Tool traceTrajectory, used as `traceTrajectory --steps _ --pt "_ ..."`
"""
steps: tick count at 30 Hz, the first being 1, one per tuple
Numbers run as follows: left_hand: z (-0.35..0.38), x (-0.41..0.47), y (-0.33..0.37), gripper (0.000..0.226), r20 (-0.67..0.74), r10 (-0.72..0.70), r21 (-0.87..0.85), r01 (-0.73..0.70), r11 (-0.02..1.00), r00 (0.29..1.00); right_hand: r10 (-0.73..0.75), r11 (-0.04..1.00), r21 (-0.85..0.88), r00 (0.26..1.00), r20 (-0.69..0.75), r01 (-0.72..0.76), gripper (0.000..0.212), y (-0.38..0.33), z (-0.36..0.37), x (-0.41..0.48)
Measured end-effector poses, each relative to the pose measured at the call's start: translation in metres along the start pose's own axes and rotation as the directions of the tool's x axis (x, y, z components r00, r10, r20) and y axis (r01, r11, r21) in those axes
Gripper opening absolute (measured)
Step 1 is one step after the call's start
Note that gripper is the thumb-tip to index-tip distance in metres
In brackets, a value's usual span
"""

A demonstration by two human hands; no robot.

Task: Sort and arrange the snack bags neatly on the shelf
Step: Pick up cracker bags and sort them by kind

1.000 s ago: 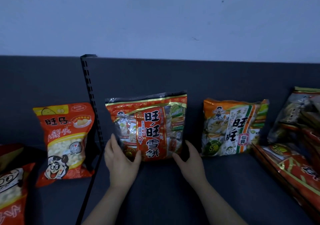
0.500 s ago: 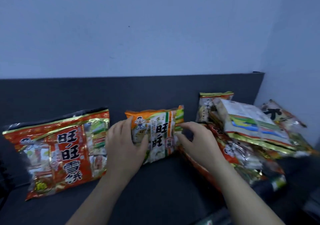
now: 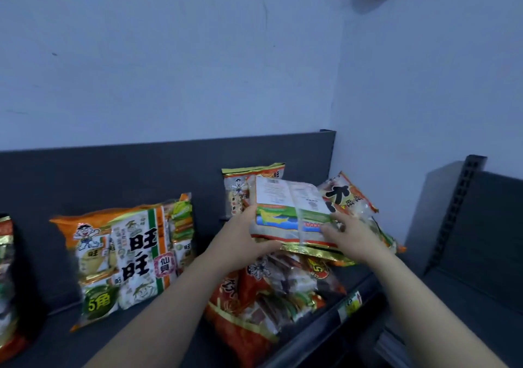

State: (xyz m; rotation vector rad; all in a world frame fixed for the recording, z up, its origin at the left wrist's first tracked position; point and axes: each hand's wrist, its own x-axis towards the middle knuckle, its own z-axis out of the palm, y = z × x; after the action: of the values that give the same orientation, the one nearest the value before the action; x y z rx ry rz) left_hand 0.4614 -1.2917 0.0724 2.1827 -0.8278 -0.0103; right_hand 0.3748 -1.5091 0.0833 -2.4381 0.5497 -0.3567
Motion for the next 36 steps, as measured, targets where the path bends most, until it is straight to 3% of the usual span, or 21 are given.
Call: traceTrajectory --steps 3,6,9,11,13,15,20,24,27,31,36 --pt "0.011 0.007 0.004 0.088 -0.061 -0.014 0.029 0.016 0.999 0.998 -0.051 0.992 0.117 0.999 -0.002 0.051 0.047 0.010 0.000 0.007" --pt "0.006 0.012 0.007 0.085 -0.249 0.024 -0.065 -0.041 0.997 0.968 -0.103 0.962 0.236 0.983 -0.149 0.137 0.041 0.012 -0.009 0.018" --pt "-0.010 0.017 0.017 0.075 -0.360 0.033 -0.117 -0.080 0.990 0.932 -0.118 0.762 0.617 0.979 -0.164 0.195 0.040 0.009 -0.030 0.026" --pt "-0.018 0.022 0.026 0.056 -0.433 0.038 -0.138 -0.108 0.984 0.900 -0.173 0.627 0.743 0.972 -0.158 0.233 0.056 0.005 -0.044 0.032" --pt "-0.023 0.028 0.033 0.036 -0.526 0.034 -0.144 -0.128 0.981 0.850 -0.249 0.634 0.703 0.945 -0.211 0.324 0.051 -0.001 -0.052 0.038" --pt "-0.028 0.036 0.039 0.024 -0.605 0.020 -0.170 -0.153 0.973 0.796 -0.314 0.658 0.633 0.913 -0.261 0.408 0.029 -0.010 -0.055 0.043" --pt "-0.041 0.051 0.048 0.028 -0.720 0.013 -0.156 -0.181 0.971 0.694 -0.344 0.649 0.559 0.855 -0.389 0.516 0.010 -0.031 -0.058 0.053" --pt "-0.037 0.051 0.047 0.032 -0.668 -0.010 -0.215 -0.180 0.960 0.744 -0.391 0.709 0.423 0.814 -0.430 0.564 0.013 -0.036 -0.052 0.057" --pt "-0.032 0.045 0.045 0.034 -0.627 -0.032 -0.235 -0.149 0.961 0.778 -0.400 0.726 0.437 0.843 -0.360 0.531 0.023 -0.031 -0.040 0.060" --pt "-0.027 0.033 0.035 0.077 -0.468 -0.024 -0.274 -0.120 0.954 0.883 -0.378 0.788 0.433 0.899 -0.221 0.438 0.062 -0.025 -0.027 0.058" --pt "-0.013 0.022 0.008 0.103 -0.350 -0.101 -0.240 0.014 0.971 0.931 -0.328 0.837 0.409 0.932 -0.154 0.363 0.055 -0.018 -0.007 0.054"
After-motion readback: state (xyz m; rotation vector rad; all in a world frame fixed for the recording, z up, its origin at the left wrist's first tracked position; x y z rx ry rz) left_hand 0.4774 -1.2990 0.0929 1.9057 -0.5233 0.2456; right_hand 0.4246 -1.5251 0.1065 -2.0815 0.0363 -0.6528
